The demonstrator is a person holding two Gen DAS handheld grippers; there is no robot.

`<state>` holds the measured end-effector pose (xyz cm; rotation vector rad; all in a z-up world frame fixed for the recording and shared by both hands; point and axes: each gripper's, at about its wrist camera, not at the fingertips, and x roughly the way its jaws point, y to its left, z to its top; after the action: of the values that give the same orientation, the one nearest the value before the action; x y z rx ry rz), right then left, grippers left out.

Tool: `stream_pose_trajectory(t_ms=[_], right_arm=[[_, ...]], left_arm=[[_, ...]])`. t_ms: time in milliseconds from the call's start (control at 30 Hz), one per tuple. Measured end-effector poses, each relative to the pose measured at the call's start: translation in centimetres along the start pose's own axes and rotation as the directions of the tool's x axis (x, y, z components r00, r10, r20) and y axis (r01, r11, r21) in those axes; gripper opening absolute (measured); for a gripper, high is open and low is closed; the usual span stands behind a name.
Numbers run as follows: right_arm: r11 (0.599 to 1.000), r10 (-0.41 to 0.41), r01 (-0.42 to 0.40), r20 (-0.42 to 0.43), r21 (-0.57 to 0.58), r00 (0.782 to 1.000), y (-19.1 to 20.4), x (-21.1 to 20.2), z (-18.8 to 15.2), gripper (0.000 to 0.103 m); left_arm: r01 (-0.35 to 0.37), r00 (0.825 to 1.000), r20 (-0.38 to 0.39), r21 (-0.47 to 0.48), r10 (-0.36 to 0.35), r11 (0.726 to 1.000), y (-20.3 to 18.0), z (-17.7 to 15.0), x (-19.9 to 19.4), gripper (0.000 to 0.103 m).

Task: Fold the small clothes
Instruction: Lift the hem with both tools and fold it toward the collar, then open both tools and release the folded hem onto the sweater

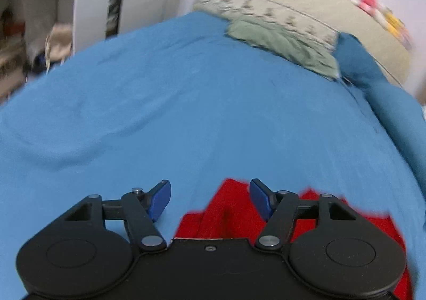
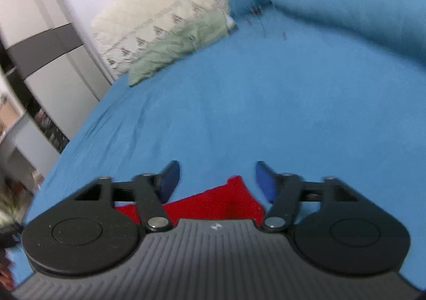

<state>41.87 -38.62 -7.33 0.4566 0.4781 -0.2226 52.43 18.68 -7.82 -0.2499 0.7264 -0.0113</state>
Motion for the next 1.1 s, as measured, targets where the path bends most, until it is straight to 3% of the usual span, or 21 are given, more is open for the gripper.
stream_pose_trajectory(t_ms=[133, 267, 367, 433, 633, 767, 800, 833, 867, 900, 1000, 1100], right_arm=[[0.987, 0.038, -0.043, -0.036, -0.157, 0.999, -0.3, -5.9, -2.3, 0.081], [0.962, -0.002, -0.022, -0.086, -0.271, 0.996, -1.2, -10.0, -6.1, 0.082], [0.947, -0.028, -0.017, -0.137, -0.322, 0.990, -1.8, -11.3, -9.2, 0.081], [0.944, -0.037, -0.017, -0.158, -0.329, 0.987, -2.3, -12.0, -10.8, 0.080], [0.923, -0.049, -0.030, -0.194, -0.383, 0.980, -2.8, -11.8, -13.7, 0.078], [0.919, -0.023, -0.053, -0.188, -0.391, 0.982, -2.2, -11.2, -13.7, 0.056], [0.918, -0.016, -0.061, -0.189, -0.391, 0.982, -2.0, -11.0, -13.5, 0.052], [0.915, -0.016, -0.063, -0.191, -0.398, 0.981, -1.8, -10.9, -13.5, 0.048], [0.909, -0.022, -0.062, -0.197, -0.412, 0.980, -1.6, -10.9, -13.6, 0.028], [0.902, -0.031, -0.062, -0.209, -0.427, 0.977, -1.4, -10.8, -13.6, 0.019], [0.896, -0.033, -0.066, -0.212, -0.439, 0.977, -1.5, -11.4, -13.3, 0.018], [0.896, -0.061, -0.045, -0.224, -0.441, 0.973, -2.1, -11.7, -13.4, 0.016]], left_arm=[[0.056, 0.998, -0.008, 0.099, -0.056, 0.994, 2.1, -4.2, -5.6, 0.070], [0.099, 0.995, -0.032, 0.152, -0.095, 0.983, 3.8, -8.8, -9.0, 0.069], [0.136, 0.989, -0.079, 0.205, -0.123, 0.969, 3.1, -11.6, -9.1, 0.067], [0.155, 0.986, -0.099, 0.239, -0.135, 0.959, 2.6, -12.6, -8.9, 0.059], [0.192, 0.981, -0.097, 0.313, -0.170, 0.930, 1.1, -13.1, -7.8, 0.053], [0.238, 0.971, -0.115, 0.347, -0.211, 0.907, 0.6, -12.9, -7.2, 0.040], [0.248, 0.968, -0.126, 0.354, -0.217, 0.902, 0.5, -12.8, -7.1, 0.030], [0.253, 0.966, -0.145, 0.355, -0.214, 0.900, 0.4, -12.7, -6.7, 0.010], [0.249, 0.965, -0.170, 0.354, -0.200, 0.902, 0.5, -12.6, -6.5, 0.002], [0.245, 0.963, -0.196, 0.353, -0.185, 0.903, 0.7, -12.6, -6.4, 0.003], [0.235, 0.960, -0.231, 0.365, -0.157, 0.901, 2.2, -13.1, -7.3, 0.003], [0.223, 0.953, -0.271, 0.315, -0.138, 0.922, 4.3, -14.3, -7.2, 0.004]])
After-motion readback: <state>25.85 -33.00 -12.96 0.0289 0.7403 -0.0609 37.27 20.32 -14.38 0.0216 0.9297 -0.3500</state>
